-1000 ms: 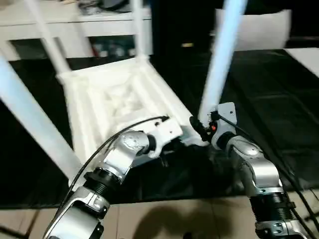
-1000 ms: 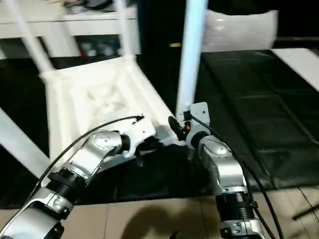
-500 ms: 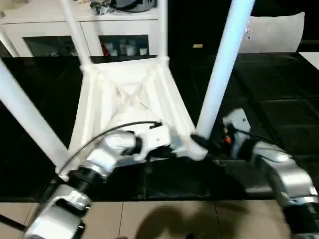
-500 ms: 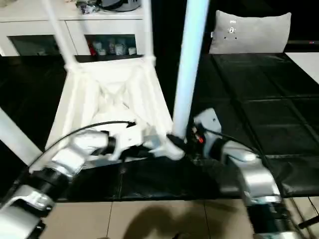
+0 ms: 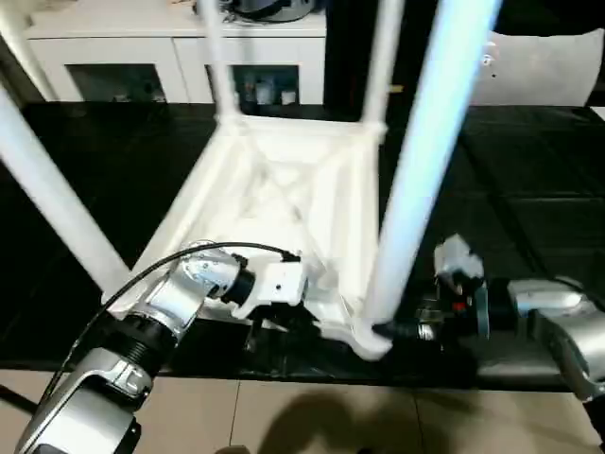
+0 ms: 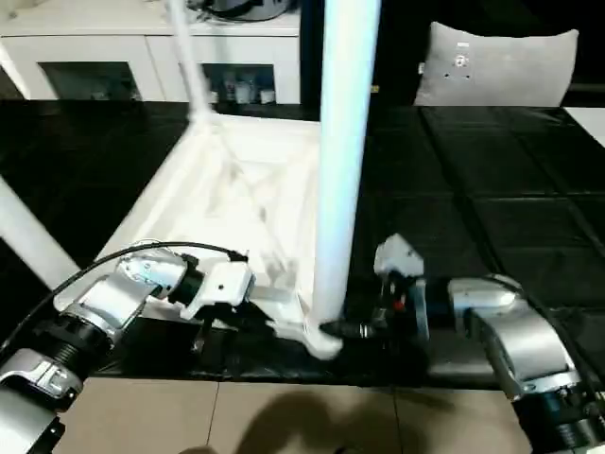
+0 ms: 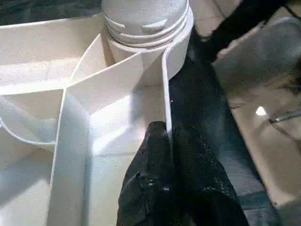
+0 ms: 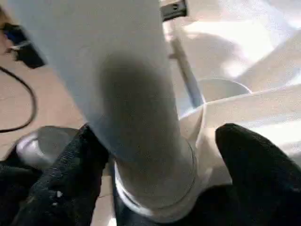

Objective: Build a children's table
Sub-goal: Rotate leg to tighten

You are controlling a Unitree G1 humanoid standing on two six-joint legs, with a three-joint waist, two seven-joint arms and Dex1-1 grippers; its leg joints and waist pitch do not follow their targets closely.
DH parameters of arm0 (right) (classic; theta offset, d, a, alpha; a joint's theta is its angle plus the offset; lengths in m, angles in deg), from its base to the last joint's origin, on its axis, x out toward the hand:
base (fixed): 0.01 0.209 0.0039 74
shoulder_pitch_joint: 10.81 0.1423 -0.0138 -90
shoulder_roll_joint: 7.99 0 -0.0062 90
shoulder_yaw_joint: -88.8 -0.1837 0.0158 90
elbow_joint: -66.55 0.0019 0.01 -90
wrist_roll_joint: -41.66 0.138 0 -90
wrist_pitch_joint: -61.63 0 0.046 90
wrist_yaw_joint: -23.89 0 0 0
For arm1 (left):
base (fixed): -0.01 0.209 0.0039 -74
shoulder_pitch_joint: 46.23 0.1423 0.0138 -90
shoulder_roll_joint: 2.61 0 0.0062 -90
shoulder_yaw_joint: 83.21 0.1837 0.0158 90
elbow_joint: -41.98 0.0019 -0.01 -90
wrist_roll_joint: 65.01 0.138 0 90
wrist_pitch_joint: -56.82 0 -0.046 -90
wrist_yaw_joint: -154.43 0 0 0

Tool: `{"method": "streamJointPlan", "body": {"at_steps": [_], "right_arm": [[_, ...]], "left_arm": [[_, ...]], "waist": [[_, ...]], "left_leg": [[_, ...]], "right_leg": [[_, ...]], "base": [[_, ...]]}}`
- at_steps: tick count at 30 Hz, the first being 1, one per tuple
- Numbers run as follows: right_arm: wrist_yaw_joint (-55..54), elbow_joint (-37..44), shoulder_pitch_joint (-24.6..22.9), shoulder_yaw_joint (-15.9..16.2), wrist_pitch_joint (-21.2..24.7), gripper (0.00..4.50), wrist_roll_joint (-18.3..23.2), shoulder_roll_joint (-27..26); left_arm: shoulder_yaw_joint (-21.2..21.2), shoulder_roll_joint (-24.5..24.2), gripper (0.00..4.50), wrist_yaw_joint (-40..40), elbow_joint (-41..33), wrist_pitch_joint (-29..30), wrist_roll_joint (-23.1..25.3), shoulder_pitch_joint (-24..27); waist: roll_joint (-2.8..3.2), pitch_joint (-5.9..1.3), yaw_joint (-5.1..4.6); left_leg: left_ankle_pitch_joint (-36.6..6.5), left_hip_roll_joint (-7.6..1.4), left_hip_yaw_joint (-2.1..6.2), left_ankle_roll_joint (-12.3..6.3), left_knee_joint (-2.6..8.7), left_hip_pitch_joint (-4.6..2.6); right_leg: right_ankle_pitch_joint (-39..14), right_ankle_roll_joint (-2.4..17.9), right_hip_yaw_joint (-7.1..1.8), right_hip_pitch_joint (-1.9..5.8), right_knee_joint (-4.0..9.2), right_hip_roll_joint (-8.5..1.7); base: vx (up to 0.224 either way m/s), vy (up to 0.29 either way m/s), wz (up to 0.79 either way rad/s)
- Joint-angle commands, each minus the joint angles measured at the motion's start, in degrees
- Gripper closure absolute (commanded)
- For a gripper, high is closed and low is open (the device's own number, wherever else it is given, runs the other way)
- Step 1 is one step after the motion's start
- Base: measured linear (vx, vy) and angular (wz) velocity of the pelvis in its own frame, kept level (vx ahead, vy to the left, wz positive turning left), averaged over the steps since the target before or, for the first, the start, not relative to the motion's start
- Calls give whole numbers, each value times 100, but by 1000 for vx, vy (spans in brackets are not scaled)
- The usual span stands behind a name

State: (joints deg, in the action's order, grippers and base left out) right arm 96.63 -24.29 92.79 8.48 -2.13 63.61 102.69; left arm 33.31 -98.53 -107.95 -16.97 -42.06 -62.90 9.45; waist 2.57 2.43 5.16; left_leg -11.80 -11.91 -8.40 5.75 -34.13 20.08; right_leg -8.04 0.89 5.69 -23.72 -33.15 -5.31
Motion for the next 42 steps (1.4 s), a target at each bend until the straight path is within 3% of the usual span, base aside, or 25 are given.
{"method": "streamJointPlan", "body": {"at_steps": [1,14,17,20,22,23,25,26,28,29,30,32,34,36,37,39,41,42], "right_arm": [[60,158,12,30,56,102,100,58],[80,293,-109,116,177,210,232,-86],[-144,378,-159,52,222,225,276,-212],[-724,393,-143,18,268,234,56,-425],[-1583,253,-46,-67,213,240,-299,-814],[-2427,38,110,-186,246,242,-575,-1225],[-2817,-68,191,-232,273,247,-696,-1418],[-3089,-126,245,-258,294,249,-789,-1543],[-3603,-239,351,-329,380,250,-928,-1785],[-3916,-303,411,-378,414,251,-1013,-1935],[-3955,-311,419,-385,418,252,-1024,-1953],[-5299,-762,732,-692,364,254,-1368,-2629],[-5422,-803,764,-725,354,254,-1407,-2699],[-5686,-953,876,-854,248,254,-1371,-2934],[-5716,-986,905,-901,202,254,-1310,-3005],[-5703,-949,906,-862,161,199,-1358,-2983],[-5571,-828,833,-920,202,182,-1289,-2940],[-5463,-745,771,-949,194,177,-1259,-2877]], "left_arm": [[238,1,450,-374,-223,-164,-11,-84],[215,32,450,-391,-204,-170,-37,-52],[114,94,450,-266,-247,126,-128,6],[13,206,450,82,-303,440,-108,35],[-112,377,450,514,-374,814,-102,71],[-215,564,450,921,-457,1171,-92,98],[-258,664,450,1145,-509,1353,-66,104],[-291,750,450,1335,-516,1435,-28,93],[-354,916,450,1667,-508,1598,25,58],[-393,1020,450,1864,-506,1699,68,34],[-398,1033,450,1888,-506,1711,74,30],[-547,1587,450,2866,-373,1993,254,-119],[-562,1655,450,2980,-361,2014,273,-131],[-540,1889,450,3249,-268,1999,372,-177],[-529,1954,450,3326,-243,2002,408,-188],[-501,1965,450,3401,-219,2001,461,-201],[-485,1857,450,3442,-212,1978,561,-200],[-491,1780,450,3433,-202,1937,608,-189]], "waist": [[-58,-385,-17],[-74,-390,-28],[-66,-380,-33],[-73,-366,-55],[-67,-349,-82],[-70,-322,-149],[-71,-312,-291],[-72,-301,-382],[-66,-301,-459],[-90,-316,-570],[-86,-318,-600],[-90,-332,-684],[-76,-344,-708],[-85,-365,-724],[-80,-379,-728],[-74,-406,-712],[-94,-415,-693],[-72,-431,-657]], "left_leg": [[-888,-83,-107,-506,381,42],[-833,-69,-102,-449,379,55],[-866,-65,-106,-418,384,54],[-936,-47,-105,-377,392,45],[-1038,-38,-104,-309,403,39],[-1206,-1,-97,-179,414,37],[-1422,33,-61,-90,410,59],[-1555,52,-48,-98,396,59],[-1663,70,-37,-142,382,68],[-1712,95,-39,-194,352,81],[-1684,101,-38,-212,346,84],[-1562,97,-44,-259,332,98],[-1488,108,-44,-248,323,95],[-1330,79,-40,-365,346,127],[-1228,53,-41,-417,352,136],[-957,40,-39,-496,350,158],[-724,36,-57,-604,323,168],[-602,28,-60,-650,315,153]], "right_leg": [[-1849,1030,-234,400,369,-238],[-1855,961,-225,408,369,-227],[-1920,941,-228,407,379,-228],[-2116,867,-214,395,409,-219],[-2368,757,-206,383,433,-213],[-2799,606,-170,363,482,-210],[-3187,406,-109,377,534,-202],[-3373,308,-78,361,579,-194],[-3501,228,-50,363,619,-194],[-3543,190,-22,346,648,-180],[-3533,190,-18,345,655,-185],[-3385,250,-16,324,652,-177],[-3307,292,-4,329,645,-174],[-2933,400,-43,356,608,-179],[-2625,514,-76,365,562,-189],[-2095,716,-108,409,482,-192],[-1580,958,-141,430,413,-197],[-1408,1055,-156,435,382,-211]], "base": [[0,0,0],[0,0,0],[0,0,0],[0,0,0],[0,0,0],[0,0,0],[0,0,0],[0,0,0],[0,0,0],[0,0,0],[0,0,0],[0,0,0],[0,0,0],[0,0,0],[0,0,0],[0,0,0],[0,0,0],[0,0,0]]}}
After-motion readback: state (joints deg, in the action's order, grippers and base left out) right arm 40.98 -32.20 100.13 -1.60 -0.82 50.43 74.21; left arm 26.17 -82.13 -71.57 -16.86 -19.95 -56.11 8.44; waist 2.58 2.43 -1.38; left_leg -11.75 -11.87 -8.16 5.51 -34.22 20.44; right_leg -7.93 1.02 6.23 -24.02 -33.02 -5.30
